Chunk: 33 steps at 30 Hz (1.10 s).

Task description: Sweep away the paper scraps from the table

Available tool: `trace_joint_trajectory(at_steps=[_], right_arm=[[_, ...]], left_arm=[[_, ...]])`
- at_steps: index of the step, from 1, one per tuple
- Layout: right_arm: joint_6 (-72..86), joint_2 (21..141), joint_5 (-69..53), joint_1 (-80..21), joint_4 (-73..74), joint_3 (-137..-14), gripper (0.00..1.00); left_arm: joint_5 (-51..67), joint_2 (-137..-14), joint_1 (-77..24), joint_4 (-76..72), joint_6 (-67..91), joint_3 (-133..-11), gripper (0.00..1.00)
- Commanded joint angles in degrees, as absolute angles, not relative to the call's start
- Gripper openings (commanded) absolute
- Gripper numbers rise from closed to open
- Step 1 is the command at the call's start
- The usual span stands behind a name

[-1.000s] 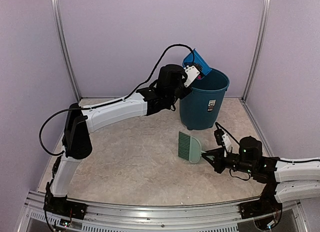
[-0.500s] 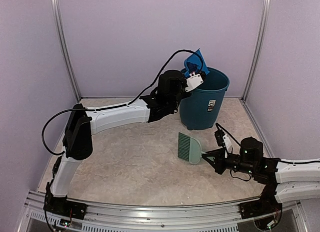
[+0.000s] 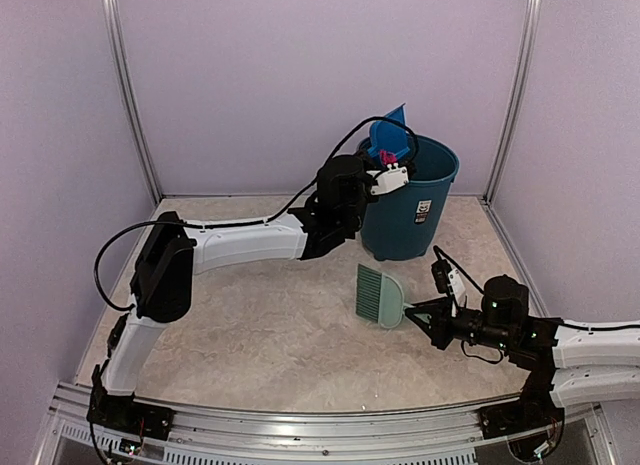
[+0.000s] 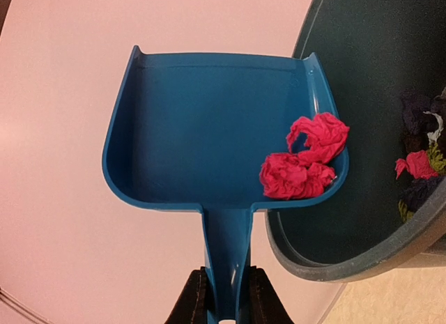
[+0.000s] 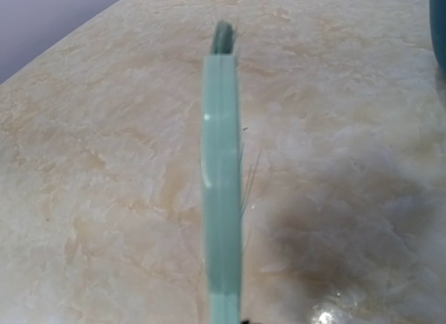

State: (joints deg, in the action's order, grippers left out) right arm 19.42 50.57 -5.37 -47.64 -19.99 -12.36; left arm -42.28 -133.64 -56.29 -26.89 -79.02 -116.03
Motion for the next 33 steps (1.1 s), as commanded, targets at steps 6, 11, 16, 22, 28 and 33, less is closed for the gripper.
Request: trace_joint_trajectory(at_steps=[6, 11, 16, 22, 28, 33], right_arm=[[19.9, 50.5, -5.9, -48.4, -22.0, -11.9, 0.0], [20.1, 50.8, -5.9, -48.5, -22.2, -12.0, 0.0], [20.4, 50.8, -6.1, -48.5, -22.7, -11.9, 0.0], [20.5, 51.3, -6.1, -48.6, -22.9, -12.1, 0.0], [20.5, 52.1, -6.0, -48.6, -23.7, -12.5, 0.0], [20.1, 53.2, -6.2, -48.7, -24.1, -13.7, 0.0]], left_arm=[[-43.1, -131.7, -57.0, -34.3, -85.4, -113.4, 0.0], [-42.9, -130.8, -56.8, -38.2, -91.4, -112.7, 0.0], [-42.1, -129.3, -56.6, -37.7, -92.4, -112.0, 0.0], [-42.0, -129.2, -55.7, -41.4, -96.9, -113.3, 0.0], [-42.3, -126.2, -55.6, -31.8, -82.8, -115.8, 0.0], [-42.9, -122.0, -55.6, -22.9, -71.0, -116.4, 0.0]])
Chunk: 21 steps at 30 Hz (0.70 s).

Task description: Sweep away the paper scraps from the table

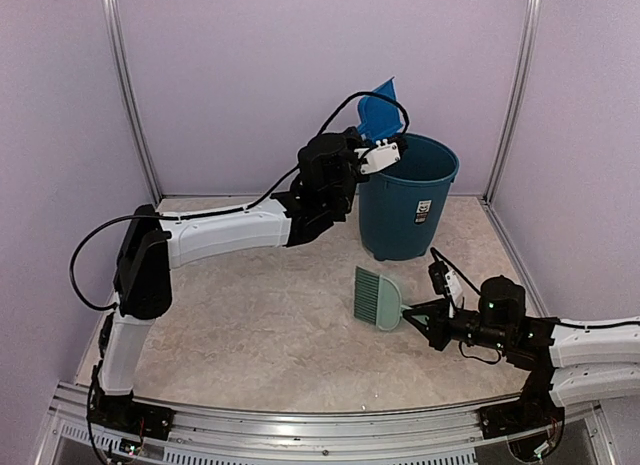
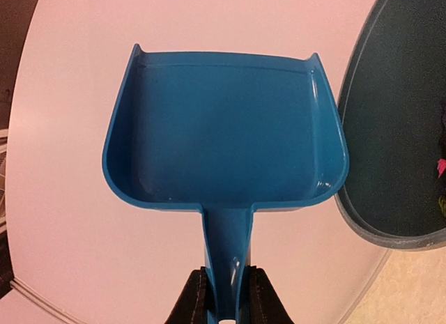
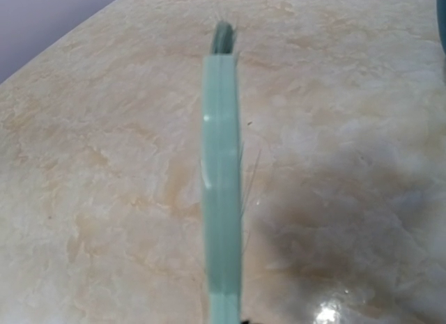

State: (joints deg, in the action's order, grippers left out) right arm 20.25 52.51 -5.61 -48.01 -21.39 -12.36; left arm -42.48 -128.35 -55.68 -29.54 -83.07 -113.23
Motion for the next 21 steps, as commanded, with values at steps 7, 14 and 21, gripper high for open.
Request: trace_joint_trajectory(at_steps=[7, 14, 21], right_arm=[[19.4, 54.9, -6.3, -48.7, -24.7, -15.8, 0.0], [18.2, 57.3, -6.7, -48.7, -26.5, -17.7, 0.0], [16.7, 61.2, -7.9, -48.6, -31.6, -19.1, 0.0]], left_arm=[[-41.1, -114.8, -55.3, -8.5, -47.9, -115.7, 0.0], [-44.2, -106.3, -55.1, -0.9, -31.4, -106.3, 0.0], [-44.4, -96.4, -54.7, 10.3, -10.7, -93.1, 0.0]])
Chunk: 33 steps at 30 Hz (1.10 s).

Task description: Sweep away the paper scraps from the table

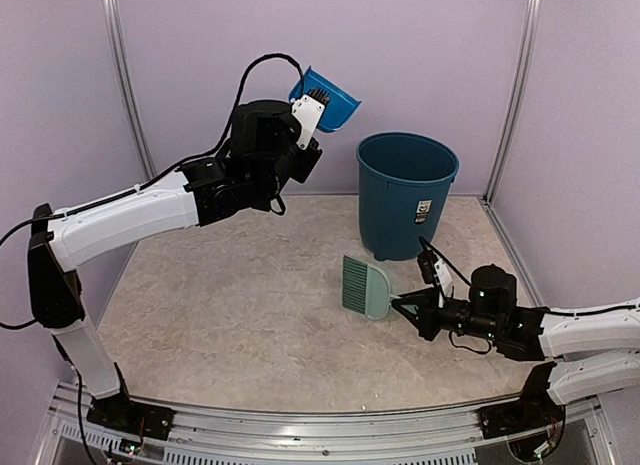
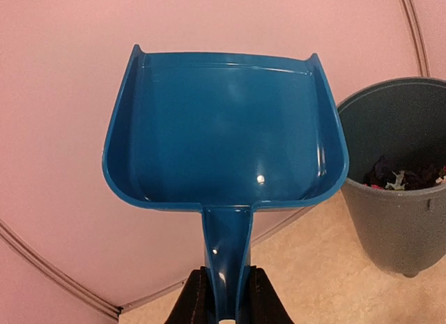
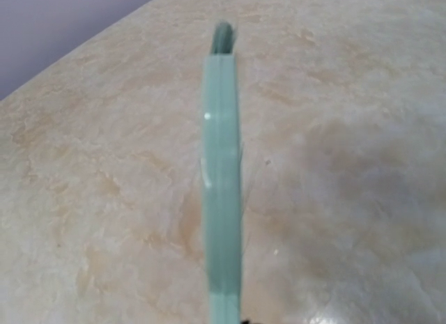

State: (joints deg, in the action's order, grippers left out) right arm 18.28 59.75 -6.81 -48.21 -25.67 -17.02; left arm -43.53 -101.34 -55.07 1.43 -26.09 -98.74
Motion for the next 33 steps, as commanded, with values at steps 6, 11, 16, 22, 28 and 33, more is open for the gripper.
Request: trace_joint_trajectory(at_steps=[6, 11, 16, 22, 28, 33], right_arm=[[16.3, 64.5, -7.2, -48.7, -36.3, -19.9, 0.0], [16.8, 67.8, -6.2, -48.7, -40.2, -20.2, 0.0], [17.7, 72.5, -5.8, -48.7, -42.0, -21.7, 0.0], [18.7, 77.3, -5.7, -48.7, -43.5, -23.9, 0.0], [19.6, 81.0, -5.6, -48.7, -45.0, -25.8, 0.0], [20.2, 84.0, -5.9, -48.9, -45.7, -27.3, 0.0]], left_arm=[[-41.0, -89.2, -54.7, 15.3, 3.6, -79.8, 0.0], [-38.4, -84.2, -54.6, 19.6, 14.1, -71.4, 0.0], [-35.7, -81.2, -54.8, 20.6, 22.8, -62.9, 0.0], [-36.0, -79.3, -54.7, 19.7, 29.8, -53.2, 0.0], [-34.2, -76.8, -54.2, 14.9, 34.0, -44.1, 0.0], [-32.4, -74.8, -52.5, 11.4, 36.2, -38.5, 0.0]])
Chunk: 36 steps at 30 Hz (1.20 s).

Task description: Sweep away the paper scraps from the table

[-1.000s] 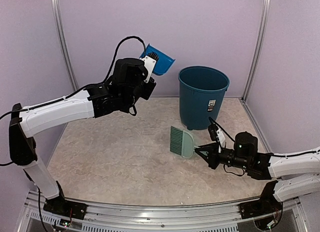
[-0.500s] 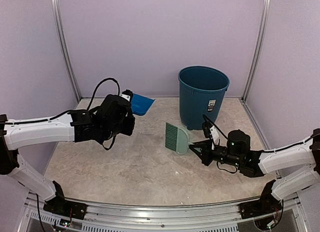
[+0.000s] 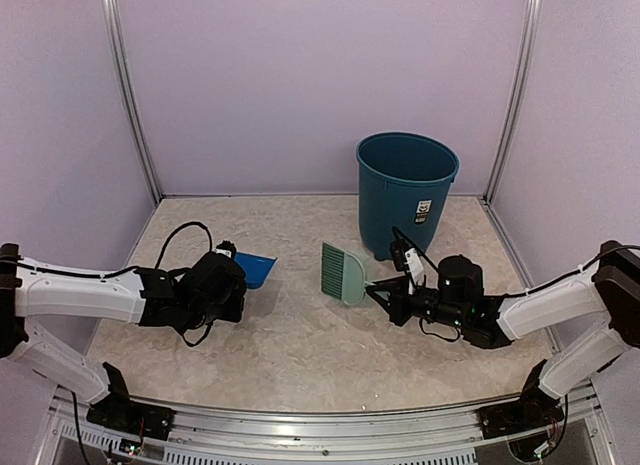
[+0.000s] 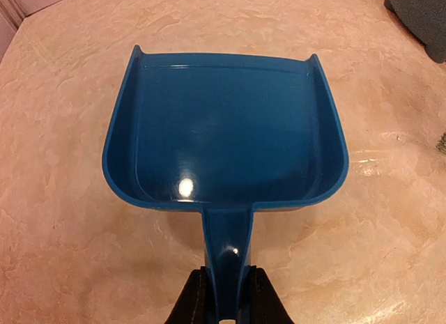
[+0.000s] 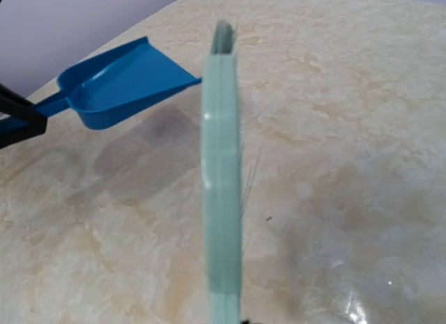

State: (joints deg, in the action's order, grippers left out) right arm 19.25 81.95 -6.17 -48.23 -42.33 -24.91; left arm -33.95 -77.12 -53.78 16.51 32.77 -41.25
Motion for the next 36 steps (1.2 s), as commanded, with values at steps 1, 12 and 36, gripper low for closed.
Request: trace_joint_trajectory(at_steps=[1, 12, 36], right_arm=[[20.3, 84.5, -6.1, -48.9, -45.7, -27.7, 0.0], [20.0, 87.9, -6.9, -49.2, -45.4, -30.6, 0.0], [16.2, 86.3, -5.2, -49.3, -40.6, -33.5, 0.0]], left_arm=[[-32.1, -74.6, -52.3, 10.9, 36.7, -37.8, 0.0], [-33.0, -72.9, -50.5, 8.4, 41.0, -30.1, 0.01], [-34.7, -66.6, -49.4, 12.3, 41.7, -29.0, 0.59]])
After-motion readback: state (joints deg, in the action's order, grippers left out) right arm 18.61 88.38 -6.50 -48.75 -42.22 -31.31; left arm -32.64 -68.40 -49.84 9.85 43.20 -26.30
